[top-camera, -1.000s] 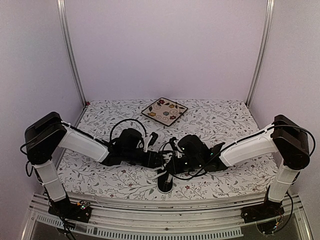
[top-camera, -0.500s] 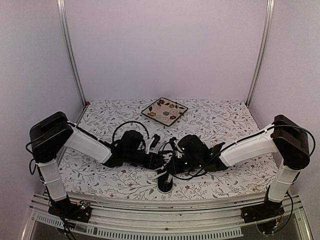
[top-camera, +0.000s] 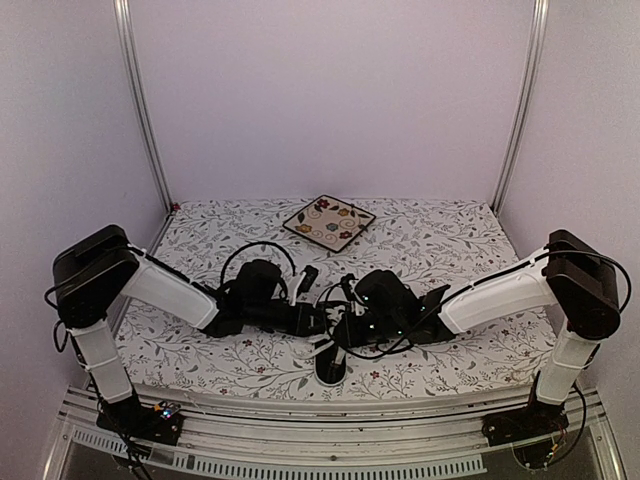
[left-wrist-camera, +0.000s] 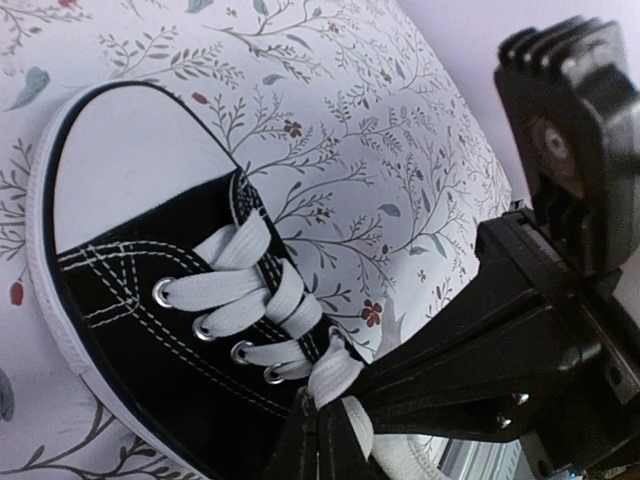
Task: Tie the shoes
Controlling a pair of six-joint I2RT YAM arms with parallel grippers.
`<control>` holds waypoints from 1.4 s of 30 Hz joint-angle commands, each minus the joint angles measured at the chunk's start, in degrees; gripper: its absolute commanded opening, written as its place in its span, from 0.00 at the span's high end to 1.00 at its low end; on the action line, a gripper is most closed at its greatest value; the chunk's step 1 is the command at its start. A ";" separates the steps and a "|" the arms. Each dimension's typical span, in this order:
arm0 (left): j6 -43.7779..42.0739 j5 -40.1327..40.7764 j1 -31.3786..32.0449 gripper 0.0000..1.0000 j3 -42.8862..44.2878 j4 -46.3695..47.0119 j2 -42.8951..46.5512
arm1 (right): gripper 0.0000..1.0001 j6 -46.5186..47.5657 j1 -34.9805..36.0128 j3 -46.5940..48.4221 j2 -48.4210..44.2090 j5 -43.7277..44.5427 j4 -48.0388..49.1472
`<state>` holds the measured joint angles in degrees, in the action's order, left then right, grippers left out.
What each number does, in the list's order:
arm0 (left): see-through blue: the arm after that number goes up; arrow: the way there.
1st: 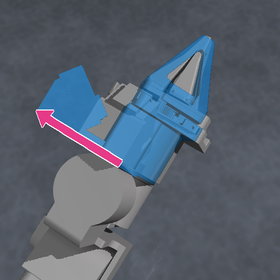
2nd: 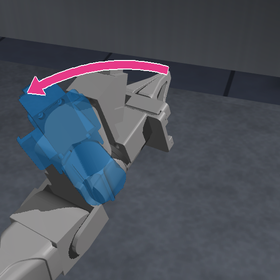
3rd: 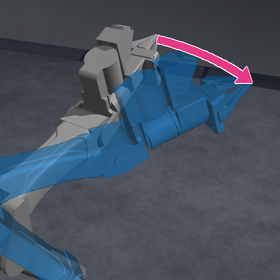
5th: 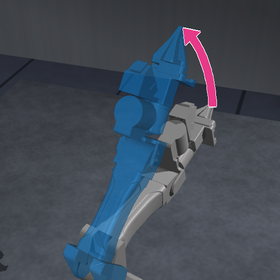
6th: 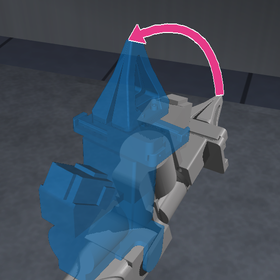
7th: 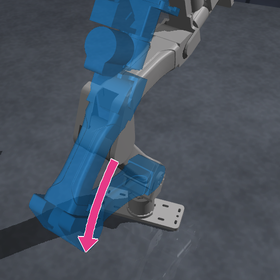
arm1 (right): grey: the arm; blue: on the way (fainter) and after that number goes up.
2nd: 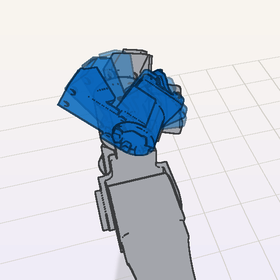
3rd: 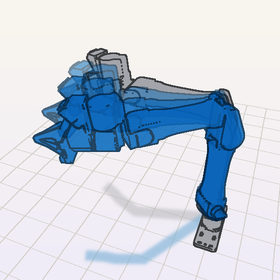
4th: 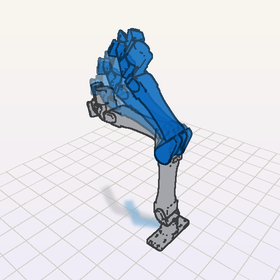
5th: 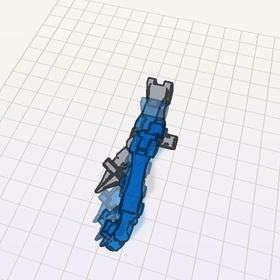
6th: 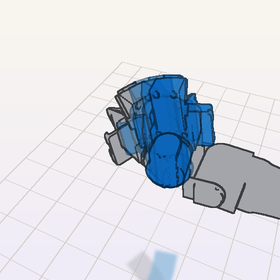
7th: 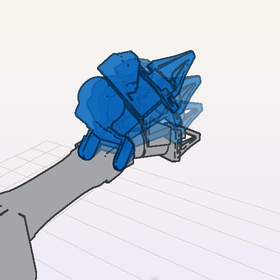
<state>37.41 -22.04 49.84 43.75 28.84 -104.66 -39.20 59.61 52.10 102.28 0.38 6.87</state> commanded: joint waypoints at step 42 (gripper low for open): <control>-0.86 11.57 2.78 0.67 -1.30 -8.27 11.45 | 0.98 -3.51 -0.38 -4.18 2.84 7.37 8.42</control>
<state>38.70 -15.27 53.32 42.65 23.92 -98.24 -42.06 59.94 49.80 105.41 4.45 17.56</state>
